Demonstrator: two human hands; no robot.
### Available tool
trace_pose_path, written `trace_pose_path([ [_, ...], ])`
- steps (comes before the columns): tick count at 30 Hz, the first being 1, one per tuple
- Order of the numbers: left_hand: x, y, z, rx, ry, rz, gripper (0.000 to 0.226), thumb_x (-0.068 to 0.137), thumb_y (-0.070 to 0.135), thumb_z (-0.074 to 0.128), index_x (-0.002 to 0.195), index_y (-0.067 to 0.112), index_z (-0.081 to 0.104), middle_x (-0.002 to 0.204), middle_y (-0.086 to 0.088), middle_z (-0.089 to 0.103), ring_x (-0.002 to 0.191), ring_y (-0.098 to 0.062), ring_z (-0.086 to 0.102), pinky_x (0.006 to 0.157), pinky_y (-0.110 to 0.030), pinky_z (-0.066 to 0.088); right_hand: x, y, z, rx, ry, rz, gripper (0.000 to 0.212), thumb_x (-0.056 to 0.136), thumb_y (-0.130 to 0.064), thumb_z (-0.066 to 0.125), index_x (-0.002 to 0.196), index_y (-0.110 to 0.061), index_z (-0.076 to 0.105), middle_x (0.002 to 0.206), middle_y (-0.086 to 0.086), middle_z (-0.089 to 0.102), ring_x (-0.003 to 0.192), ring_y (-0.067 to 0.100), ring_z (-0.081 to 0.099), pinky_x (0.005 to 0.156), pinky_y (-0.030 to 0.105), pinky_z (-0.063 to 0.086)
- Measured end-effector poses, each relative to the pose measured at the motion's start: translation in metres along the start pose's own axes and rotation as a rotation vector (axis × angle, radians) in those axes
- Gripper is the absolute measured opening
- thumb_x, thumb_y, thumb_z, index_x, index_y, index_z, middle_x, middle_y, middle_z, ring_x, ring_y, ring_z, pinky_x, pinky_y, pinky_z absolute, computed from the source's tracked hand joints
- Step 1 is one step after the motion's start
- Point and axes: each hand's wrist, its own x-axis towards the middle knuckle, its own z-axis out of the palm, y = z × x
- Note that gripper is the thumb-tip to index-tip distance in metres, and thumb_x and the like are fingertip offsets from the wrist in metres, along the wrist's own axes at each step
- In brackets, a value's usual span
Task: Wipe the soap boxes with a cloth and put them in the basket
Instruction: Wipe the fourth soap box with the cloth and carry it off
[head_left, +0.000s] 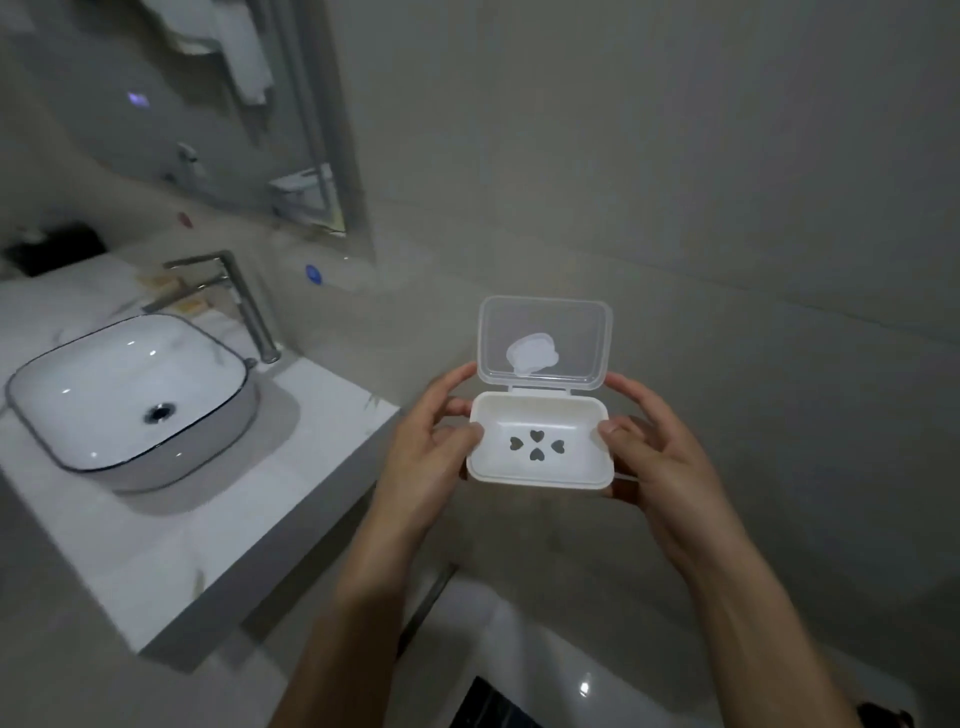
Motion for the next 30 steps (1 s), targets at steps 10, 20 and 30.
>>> trace_pose_path([
  [10, -0.012, -0.009, -0.096, 0.047, 0.467, -0.102, 0.056, 0.08, 0.017, 0.053, 0.128, 0.046, 0.058, 0.098, 0.004, 0.066, 0.085, -0.01, 0.068, 0.066, -0.032, 0.057, 0.083, 0.014, 0.121, -0.014, -0.471, 0.072, 0.046, 0.096, -0.002, 0.055, 0.133, -0.029, 0.057, 0.075, -0.004, 0.068, 0.066, 0.006, 0.067, 0.051, 0.024, 0.052],
  [20, -0.065, -0.021, -0.151, 0.046, 0.896, -0.154, 0.058, 0.075, 0.017, 0.055, 0.124, 0.048, 0.06, 0.087, 0.014, 0.066, 0.075, -0.009, 0.064, 0.056, -0.027, 0.052, 0.096, 0.025, 0.227, -0.079, -0.918, 0.08, 0.041, 0.098, -0.009, 0.057, 0.12, -0.044, 0.062, 0.081, -0.004, 0.072, 0.074, 0.009, 0.072, 0.056, 0.023, 0.054],
  [30, -0.144, -0.029, -0.211, 0.069, 1.187, -0.202, 0.061, 0.073, 0.016, 0.054, 0.127, 0.042, 0.06, 0.095, -0.002, 0.07, 0.077, -0.011, 0.066, 0.057, -0.022, 0.051, 0.045, 0.048, 0.337, -0.069, -1.242, 0.135, 0.042, 0.097, -0.008, 0.058, 0.129, -0.036, 0.058, 0.1, 0.006, 0.075, 0.09, 0.022, 0.074, 0.064, 0.036, 0.061],
])
